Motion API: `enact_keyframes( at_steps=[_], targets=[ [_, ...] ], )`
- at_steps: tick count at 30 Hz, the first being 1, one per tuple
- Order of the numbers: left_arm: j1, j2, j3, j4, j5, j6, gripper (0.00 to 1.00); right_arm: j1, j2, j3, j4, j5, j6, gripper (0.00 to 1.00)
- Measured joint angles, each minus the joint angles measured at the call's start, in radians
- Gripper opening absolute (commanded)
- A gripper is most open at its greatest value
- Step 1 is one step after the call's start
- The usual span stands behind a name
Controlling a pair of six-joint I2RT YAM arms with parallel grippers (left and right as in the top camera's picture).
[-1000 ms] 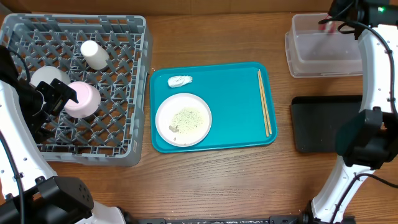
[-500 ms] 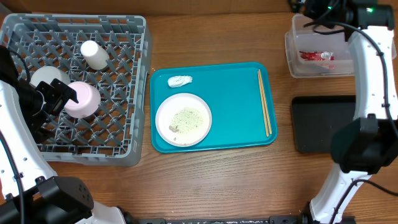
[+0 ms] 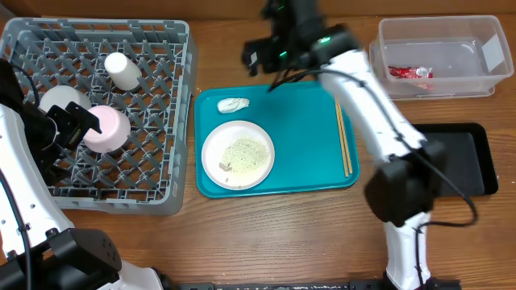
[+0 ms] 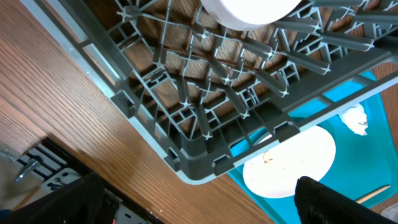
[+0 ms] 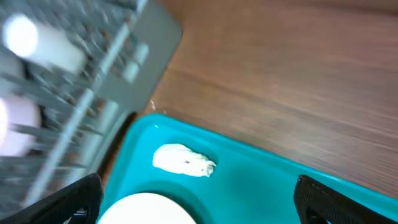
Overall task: Sort waste into correct bins and load items into the dishwasher
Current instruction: 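Return the right gripper to the tray and grasp the white tissue, then carry the white tissue to the clear bin and drop it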
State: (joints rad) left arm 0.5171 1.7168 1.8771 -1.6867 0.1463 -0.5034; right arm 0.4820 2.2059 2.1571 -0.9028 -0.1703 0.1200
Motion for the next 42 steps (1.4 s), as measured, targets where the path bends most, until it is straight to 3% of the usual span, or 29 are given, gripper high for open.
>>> enact_keyframes(
  at_steps=[8,27,29,31,35,36,42],
  targets=[
    [0.0,0.0,0.0,0.0,0.0,0.0,1.0,0.114,0.166,-0.005,0.049,0.108,-0.021,1.0],
    [0.0,0.0,0.0,0.0,0.0,0.0,1.0,0.173,0.304,-0.005,0.152,0.156,0.023,0.97],
    [0.0,0.0,0.0,0.0,0.0,0.0,1.0,0.174,0.318,-0.005,0.154,0.163,0.03,0.85],
    [0.0,0.0,0.0,0.0,0.0,0.0,1.0,0.174,0.321,-0.005,0.161,0.172,0.031,0.63],
    [0.0,0.0,0.0,0.0,0.0,0.0,1.0,0.173,0.322,-0.005,0.161,0.187,0.053,0.35],
    [0.0,0.0,0.0,0.0,0.0,0.0,1.0,0.173,0.322,-0.005,0.162,0.194,0.06,0.3],
    [0.0,0.0,0.0,0.0,0.0,0.0,1.0,0.173,0.322,-0.004,0.158,0.224,0.078,0.24]
  ],
)
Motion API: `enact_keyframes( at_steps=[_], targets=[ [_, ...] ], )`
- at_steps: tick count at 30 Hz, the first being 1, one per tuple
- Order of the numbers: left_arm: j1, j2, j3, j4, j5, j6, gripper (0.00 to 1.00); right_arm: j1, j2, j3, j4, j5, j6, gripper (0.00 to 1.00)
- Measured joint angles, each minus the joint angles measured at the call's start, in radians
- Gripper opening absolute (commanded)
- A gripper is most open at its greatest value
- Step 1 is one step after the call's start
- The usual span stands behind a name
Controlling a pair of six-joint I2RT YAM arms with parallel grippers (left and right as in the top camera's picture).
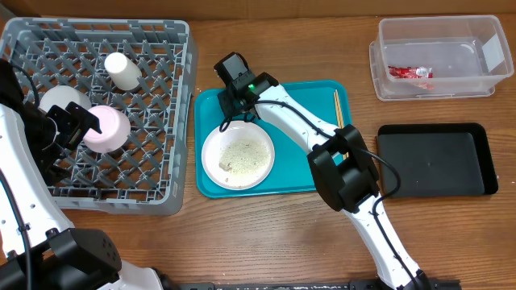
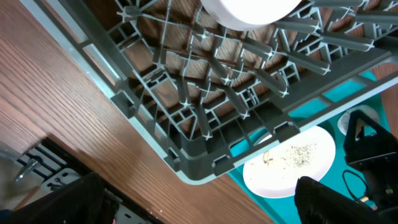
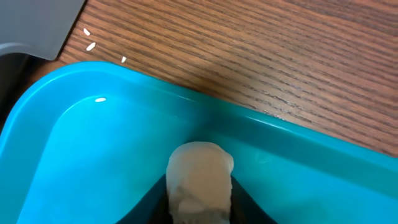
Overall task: Sort waste into correct bins and load items into the dishwasher
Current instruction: 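Carry the white tissue to the clear bin and drop it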
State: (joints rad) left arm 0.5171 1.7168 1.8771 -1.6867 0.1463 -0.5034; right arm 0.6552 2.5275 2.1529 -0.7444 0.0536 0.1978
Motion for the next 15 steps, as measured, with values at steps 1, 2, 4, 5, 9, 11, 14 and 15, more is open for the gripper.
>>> enact_keyframes(
  at_steps=[1,2,4,5,9,11,14,15],
  targets=[
    [0.0,0.0,0.0,0.0,0.0,0.0,1.0,0.0,0.0,0.003,-0.005,0.003,0.0,0.2],
    [0.0,0.0,0.0,0.0,0.0,0.0,1.0,0.0,-0.002,0.006,-0.013,0.006,0.003,0.16],
    [0.0,0.0,0.0,0.0,0.0,0.0,1.0,-0.002,-0.006,0.024,-0.043,0.026,0.016,0.08],
    [0.0,0.0,0.0,0.0,0.0,0.0,1.0,-0.006,-0.013,0.04,-0.063,0.05,0.037,0.08],
    [0.0,0.0,0.0,0.0,0.0,0.0,1.0,-0.041,-0.066,0.117,-0.108,0.159,0.074,0.08],
    [0.0,0.0,0.0,0.0,0.0,0.0,1.0,-0.085,-0.128,0.161,-0.138,0.235,0.085,0.08],
    [0.0,0.0,0.0,0.0,0.0,0.0,1.0,-0.178,-0.236,0.195,-0.156,0.341,0.093,0.08],
    [0.0,0.0,0.0,0.0,0.0,0.0,1.0,-0.208,-0.263,0.203,-0.161,0.367,0.094,0.08]
  ],
)
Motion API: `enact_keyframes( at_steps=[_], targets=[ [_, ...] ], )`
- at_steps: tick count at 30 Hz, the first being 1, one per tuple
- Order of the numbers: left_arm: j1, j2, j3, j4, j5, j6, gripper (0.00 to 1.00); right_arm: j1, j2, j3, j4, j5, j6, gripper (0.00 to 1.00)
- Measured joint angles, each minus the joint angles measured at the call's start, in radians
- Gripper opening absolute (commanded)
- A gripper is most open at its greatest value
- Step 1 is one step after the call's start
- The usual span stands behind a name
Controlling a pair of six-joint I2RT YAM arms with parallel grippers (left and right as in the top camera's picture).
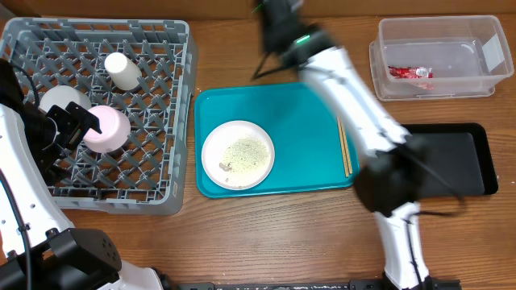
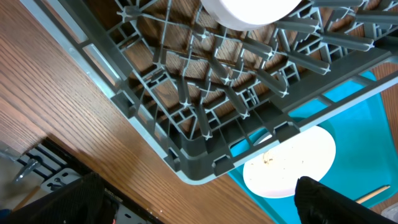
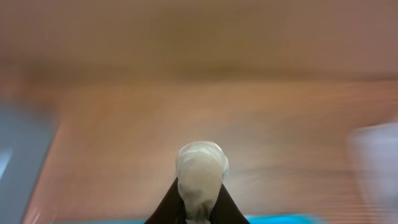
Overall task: Sort waste into correct bins and load items into the dishwasher
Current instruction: 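Carry the white tissue to the clear bin and drop it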
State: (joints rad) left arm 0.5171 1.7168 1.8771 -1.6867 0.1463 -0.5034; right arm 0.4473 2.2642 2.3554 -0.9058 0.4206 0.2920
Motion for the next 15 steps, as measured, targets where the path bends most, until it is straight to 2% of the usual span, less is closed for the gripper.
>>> enact_keyframes(
  at_steps=[4,8,10,12,15],
  targets=[
    [0.0,0.0,0.0,0.0,0.0,0.0,1.0,-0.178,-0.087,0.033,-0.034,0.066,0.004,0.09],
    [0.0,0.0,0.0,0.0,0.0,0.0,1.0,-0.354,-0.08,0.033,-0.054,0.023,0.01,0.14],
    [0.0,0.0,0.0,0.0,0.0,0.0,1.0,-0.417,-0.055,0.031,-0.049,-0.028,0.02,0.46],
    [0.0,0.0,0.0,0.0,0.0,0.0,1.0,-0.469,-0.022,0.03,-0.041,-0.079,0.018,1.0],
    [0.0,0.0,0.0,0.0,0.0,0.0,1.0,-0.526,0.027,0.026,-0.063,-0.145,0.018,1.0]
  ],
)
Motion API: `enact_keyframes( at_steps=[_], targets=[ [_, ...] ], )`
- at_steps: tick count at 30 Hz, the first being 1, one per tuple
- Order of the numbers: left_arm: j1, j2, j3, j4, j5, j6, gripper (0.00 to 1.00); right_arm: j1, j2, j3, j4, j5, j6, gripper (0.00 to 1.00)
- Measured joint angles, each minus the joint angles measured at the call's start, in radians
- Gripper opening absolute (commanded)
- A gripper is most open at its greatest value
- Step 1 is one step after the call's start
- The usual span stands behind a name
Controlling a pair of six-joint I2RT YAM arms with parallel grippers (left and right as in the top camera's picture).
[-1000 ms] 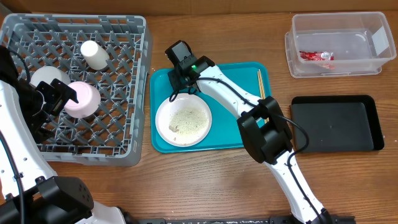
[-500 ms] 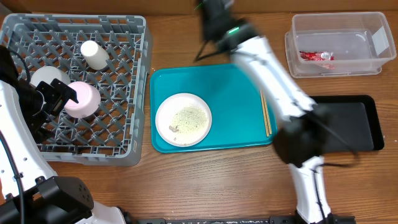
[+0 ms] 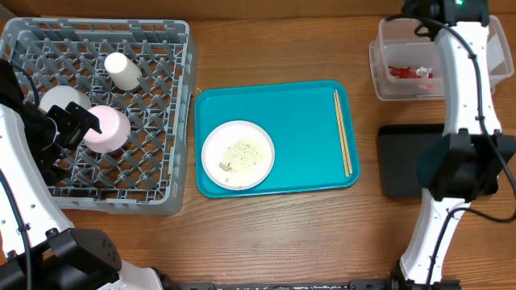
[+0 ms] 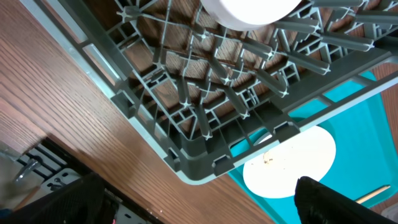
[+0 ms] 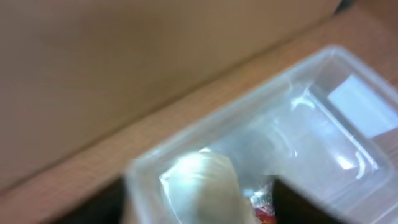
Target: Sort waste into correct bins and load items into the dishwasher
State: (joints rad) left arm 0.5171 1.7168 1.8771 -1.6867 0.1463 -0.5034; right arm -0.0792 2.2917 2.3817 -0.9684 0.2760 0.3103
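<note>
My right gripper (image 3: 439, 10) hangs over the clear bin (image 3: 463, 56) at the back right. In the blurred right wrist view a white crumpled wad (image 5: 200, 185) shows over the bin, and the dark fingers (image 5: 96, 205) stand apart on either side of it without touching it: open. A red wrapper (image 3: 409, 72) lies in the bin. On the teal tray (image 3: 298, 113) rest a white plate with crumbs (image 3: 238, 155) and chopsticks (image 3: 343, 133). My left gripper (image 3: 74, 125) stays open beside the pink cup (image 3: 109, 129) in the grey rack (image 3: 97, 201).
The rack also holds a white cup (image 3: 122, 71) and a white bowl (image 3: 58, 101). A black tray (image 3: 468, 161) sits at the right, below the clear bin. In the left wrist view, the rack's corner (image 4: 193, 162) stands over the wood, with the plate (image 4: 292, 168) beyond.
My right gripper has moved from above the tray's back edge to over the clear bin. It was shut on the wad; now its fingers stand apart from it. The left arm is unchanged.
The wad lay at the tray's back left with my right gripper open above it. Then the gripper was down at the wad, then shut on it and raised off the tray. Now the wad is over the clear bin between open fingers. The left arm never moved.
</note>
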Motion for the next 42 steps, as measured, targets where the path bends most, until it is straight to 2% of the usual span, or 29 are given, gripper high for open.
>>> enact_keyframes(
  at_steps=[6,13,17,24,29,35,42],
  targets=[
    [0.0,0.0,0.0,0.0,0.0,0.0,1.0,-0.07,0.043,-0.016,-0.13,-0.052,0.0,1.0],
    [0.0,0.0,0.0,0.0,0.0,0.0,1.0,-0.086,-0.01,-0.016,-0.184,-0.034,0.018,1.0],
    [0.0,0.0,0.0,0.0,0.0,0.0,1.0,-0.082,-0.148,-0.018,-0.184,-0.032,0.026,1.0],
    [0.0,0.0,0.0,0.0,0.0,0.0,1.0,-0.077,-0.537,-0.01,-0.175,-0.044,0.027,1.0],
    [0.0,0.0,0.0,0.0,0.0,0.0,1.0,-0.113,-0.699,0.009,-0.215,-0.021,0.027,1.0],
    [0.0,0.0,0.0,0.0,0.0,0.0,1.0,-0.245,-0.7,0.001,-0.332,0.02,0.06,1.0],
    [0.0,0.0,0.0,0.0,0.0,0.0,1.0,-0.44,-0.646,-0.069,-0.396,0.028,0.242,1.0]
  ],
)
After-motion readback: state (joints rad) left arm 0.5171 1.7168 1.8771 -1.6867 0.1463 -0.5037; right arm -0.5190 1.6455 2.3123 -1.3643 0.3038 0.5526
